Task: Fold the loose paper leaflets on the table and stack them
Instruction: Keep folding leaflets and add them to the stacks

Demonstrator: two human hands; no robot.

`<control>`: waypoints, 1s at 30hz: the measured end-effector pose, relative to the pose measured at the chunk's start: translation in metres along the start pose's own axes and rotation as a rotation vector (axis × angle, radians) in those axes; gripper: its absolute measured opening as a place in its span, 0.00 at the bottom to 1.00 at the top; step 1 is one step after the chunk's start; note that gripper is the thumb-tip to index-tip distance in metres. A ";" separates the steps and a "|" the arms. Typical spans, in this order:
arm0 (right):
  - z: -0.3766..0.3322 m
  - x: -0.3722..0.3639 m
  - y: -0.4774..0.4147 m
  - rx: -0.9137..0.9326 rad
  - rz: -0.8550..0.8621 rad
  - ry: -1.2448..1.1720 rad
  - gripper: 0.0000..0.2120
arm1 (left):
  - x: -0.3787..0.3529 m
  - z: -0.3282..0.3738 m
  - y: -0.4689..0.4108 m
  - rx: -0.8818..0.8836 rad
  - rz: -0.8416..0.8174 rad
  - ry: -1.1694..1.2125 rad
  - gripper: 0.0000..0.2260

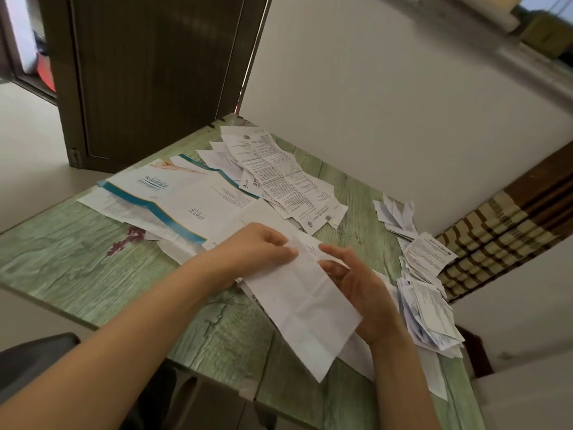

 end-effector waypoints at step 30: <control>-0.002 -0.004 0.004 0.062 0.231 0.056 0.16 | -0.008 -0.010 -0.002 0.012 0.051 0.151 0.07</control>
Point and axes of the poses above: each hand's wrist, its own y-axis away from the middle knuckle, its own x-axis out of the back of the hand, z = x × y, the point moved 2 cm from there along -y, towards the middle knuckle, and after that the axes turned 6 degrees about y, right-handed, at the moved point
